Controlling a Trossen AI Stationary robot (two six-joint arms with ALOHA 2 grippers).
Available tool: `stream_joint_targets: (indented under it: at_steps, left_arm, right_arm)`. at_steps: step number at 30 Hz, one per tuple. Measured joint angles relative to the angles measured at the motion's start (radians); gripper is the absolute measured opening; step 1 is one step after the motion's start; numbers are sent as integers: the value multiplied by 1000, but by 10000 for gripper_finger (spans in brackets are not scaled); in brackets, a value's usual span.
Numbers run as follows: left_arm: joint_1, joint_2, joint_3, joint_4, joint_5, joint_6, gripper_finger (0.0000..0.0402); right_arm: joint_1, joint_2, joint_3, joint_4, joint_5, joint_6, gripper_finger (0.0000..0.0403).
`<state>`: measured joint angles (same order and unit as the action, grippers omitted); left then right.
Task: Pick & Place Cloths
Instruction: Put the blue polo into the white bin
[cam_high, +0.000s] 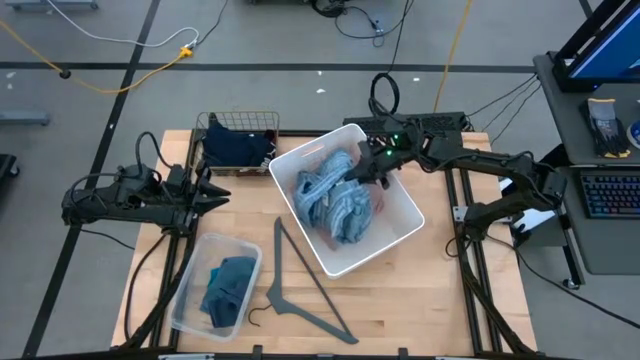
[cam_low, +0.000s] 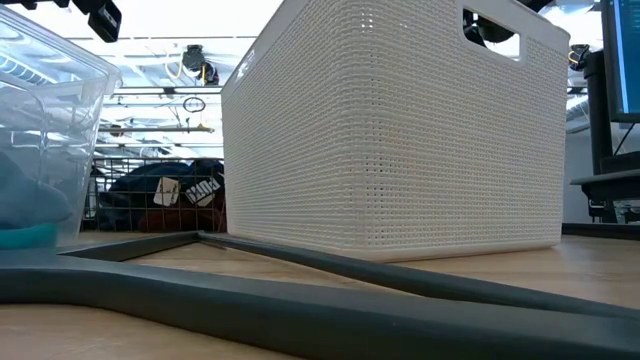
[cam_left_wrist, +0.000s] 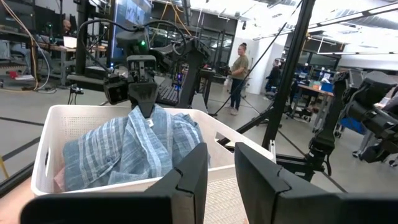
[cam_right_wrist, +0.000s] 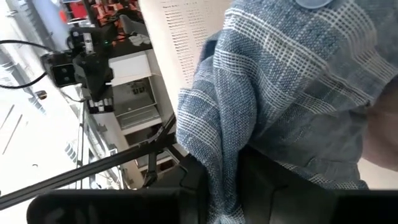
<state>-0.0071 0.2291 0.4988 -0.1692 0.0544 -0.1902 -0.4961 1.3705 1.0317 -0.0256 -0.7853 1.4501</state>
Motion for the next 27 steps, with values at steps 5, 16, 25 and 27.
stream_joint_targets:
  at_steps: [5,16,25,27]
  left_arm:
    - [0,0,0,0,0,0,81]
    - [-1,0,0,0,0,0,81]
    - [0,0,0,0,0,0,81]
    - [0,0,0,0,0,0,81]
  right_arm:
    - [0,0,0,18,3,3,61]
    - [7,0,0,15,44,-19,61]
    - [7,0,0,14,83,7,91]
    - [7,0,0,14,84,14,110]
